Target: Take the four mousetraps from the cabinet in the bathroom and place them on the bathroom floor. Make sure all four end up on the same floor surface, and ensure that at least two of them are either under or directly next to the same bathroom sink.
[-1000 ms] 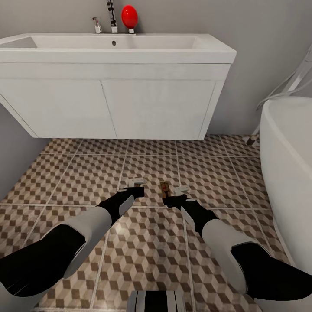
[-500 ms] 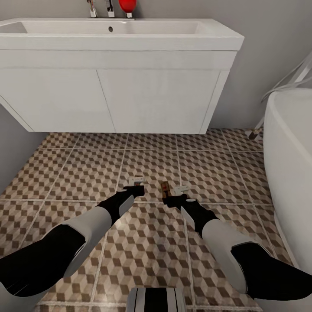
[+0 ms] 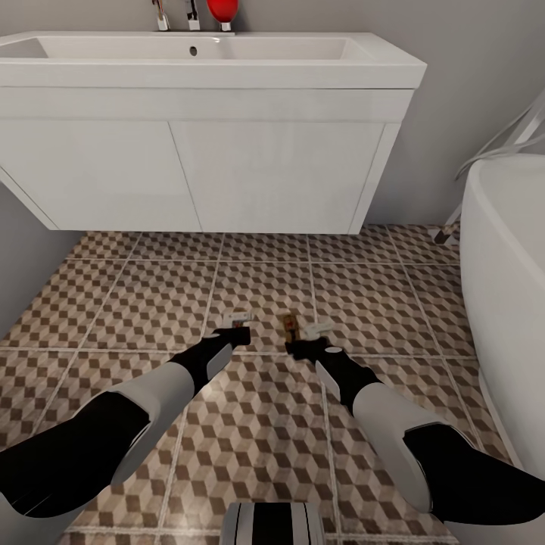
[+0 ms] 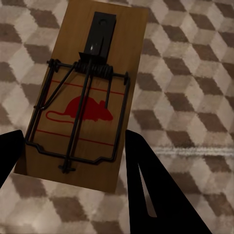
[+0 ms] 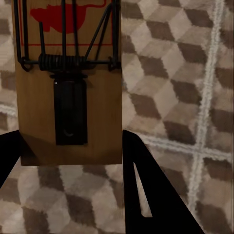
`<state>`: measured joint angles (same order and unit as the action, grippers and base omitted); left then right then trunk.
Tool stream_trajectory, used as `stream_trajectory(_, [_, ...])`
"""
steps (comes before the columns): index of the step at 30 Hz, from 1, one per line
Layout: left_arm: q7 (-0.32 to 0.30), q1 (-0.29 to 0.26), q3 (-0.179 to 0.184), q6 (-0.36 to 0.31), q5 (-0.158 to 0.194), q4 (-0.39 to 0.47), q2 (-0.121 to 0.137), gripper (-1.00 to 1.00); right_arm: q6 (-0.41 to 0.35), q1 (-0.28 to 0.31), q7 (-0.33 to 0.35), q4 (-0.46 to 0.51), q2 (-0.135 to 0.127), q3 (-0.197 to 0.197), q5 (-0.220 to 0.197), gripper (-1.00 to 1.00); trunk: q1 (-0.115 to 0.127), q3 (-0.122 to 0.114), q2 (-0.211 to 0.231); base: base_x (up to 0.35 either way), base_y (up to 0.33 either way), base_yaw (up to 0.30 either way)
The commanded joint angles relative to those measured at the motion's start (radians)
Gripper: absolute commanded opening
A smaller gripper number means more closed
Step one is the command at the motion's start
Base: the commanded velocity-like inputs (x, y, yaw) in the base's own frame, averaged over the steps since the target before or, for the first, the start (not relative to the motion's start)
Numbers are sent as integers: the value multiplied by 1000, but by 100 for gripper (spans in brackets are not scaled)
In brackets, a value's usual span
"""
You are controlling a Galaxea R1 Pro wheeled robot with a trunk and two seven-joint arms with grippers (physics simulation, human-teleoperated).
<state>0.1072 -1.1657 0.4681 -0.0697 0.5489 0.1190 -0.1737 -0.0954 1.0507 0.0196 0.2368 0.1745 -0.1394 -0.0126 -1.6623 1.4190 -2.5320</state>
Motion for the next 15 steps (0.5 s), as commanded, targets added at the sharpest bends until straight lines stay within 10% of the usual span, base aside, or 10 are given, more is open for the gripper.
stream_trajectory(1, [2,0,8,-5,6,2,0,-100,-3,0,-8,2,0,-2,-4,-100,0,1,0,0,0,0])
stream_trajectory(15, [3,0,4,-4,11,-1,-1,-100,25,0,-40,1,0,-3,-4,-100,0,1,0,0,0,0])
